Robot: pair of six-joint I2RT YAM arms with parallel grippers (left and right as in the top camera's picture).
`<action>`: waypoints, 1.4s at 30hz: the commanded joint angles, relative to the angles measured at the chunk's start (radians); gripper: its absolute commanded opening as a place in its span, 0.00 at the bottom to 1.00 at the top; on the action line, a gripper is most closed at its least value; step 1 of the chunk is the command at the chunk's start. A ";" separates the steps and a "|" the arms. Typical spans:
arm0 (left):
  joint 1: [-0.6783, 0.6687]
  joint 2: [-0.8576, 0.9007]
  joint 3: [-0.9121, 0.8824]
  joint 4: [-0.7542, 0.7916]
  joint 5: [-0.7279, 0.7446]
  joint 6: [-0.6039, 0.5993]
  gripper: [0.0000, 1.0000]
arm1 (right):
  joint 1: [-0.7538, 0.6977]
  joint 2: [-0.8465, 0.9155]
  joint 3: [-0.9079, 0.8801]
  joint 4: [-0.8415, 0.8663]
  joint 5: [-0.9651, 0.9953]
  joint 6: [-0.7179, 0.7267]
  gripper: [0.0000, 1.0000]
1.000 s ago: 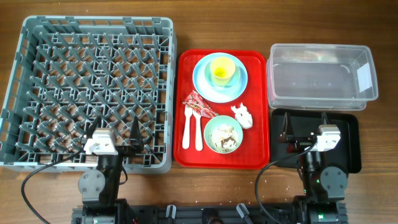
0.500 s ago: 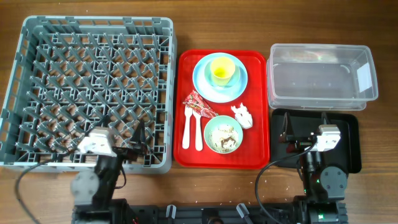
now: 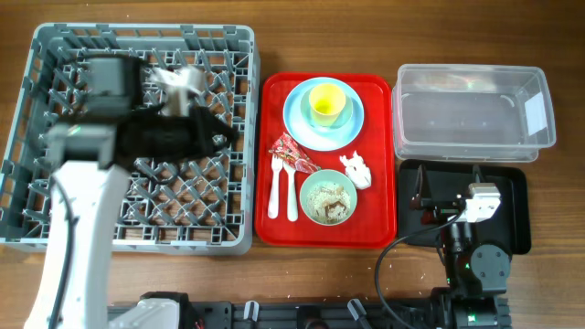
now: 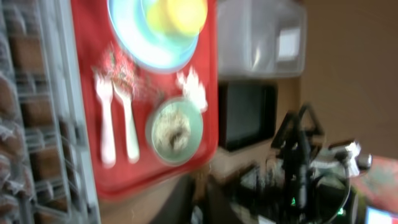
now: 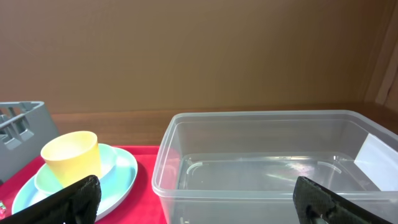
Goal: Sort waste into correct bins and load items into the dishwasher rack
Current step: 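Move the right gripper from the black tray toward the red tray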
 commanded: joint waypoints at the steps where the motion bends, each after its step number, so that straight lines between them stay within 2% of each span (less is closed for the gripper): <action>1: -0.165 0.119 0.006 -0.074 -0.204 -0.006 0.04 | -0.005 -0.006 -0.001 0.003 0.016 0.013 1.00; 2: -0.262 0.169 0.006 -0.082 -0.256 -0.006 0.04 | -0.005 -0.006 -0.001 0.003 0.016 0.013 1.00; 7: -0.483 0.270 0.005 -0.002 -0.257 -0.006 0.11 | -0.005 -0.006 -0.001 0.003 0.016 0.013 1.00; 8: -0.521 0.278 0.005 0.009 -0.263 -0.006 0.24 | -0.005 -0.006 -0.001 0.003 0.016 0.013 1.00; 9: -0.537 0.279 0.005 0.013 -0.278 -0.006 0.29 | -0.005 -0.006 -0.001 0.003 0.016 0.013 1.00; 10: -0.557 0.279 0.005 0.019 -0.313 -0.006 0.40 | -0.005 -0.006 -0.001 0.003 0.016 0.013 1.00; 11: -0.568 0.279 0.005 0.024 -0.339 -0.006 0.83 | -0.005 -0.006 -0.001 0.003 0.016 0.013 1.00; 12: -0.575 0.279 0.005 0.034 -0.361 -0.006 1.00 | -0.005 -0.006 -0.001 0.003 0.016 0.014 1.00; 18: -0.579 0.279 0.005 0.042 -0.362 -0.006 1.00 | -0.005 -0.006 -0.001 0.003 0.016 0.014 1.00; 21: -0.579 0.279 0.005 0.050 -0.416 -0.006 1.00 | -0.005 -0.006 -0.001 0.003 0.016 0.013 1.00; 28: -0.579 0.279 0.005 0.164 -0.421 -0.006 1.00 | -0.005 -0.006 -0.001 0.003 0.016 0.013 1.00; 33: -0.579 0.279 0.005 0.303 -0.421 -0.007 1.00 | -0.005 -0.006 -0.001 0.003 0.016 0.014 1.00; 37: -0.550 0.279 0.005 0.326 -0.432 -0.085 1.00 | -0.005 -0.006 -0.001 0.003 0.016 0.013 1.00; 42: -0.511 0.279 0.005 0.401 -0.433 -0.085 1.00 | -0.005 -0.006 -0.001 0.003 0.016 0.014 1.00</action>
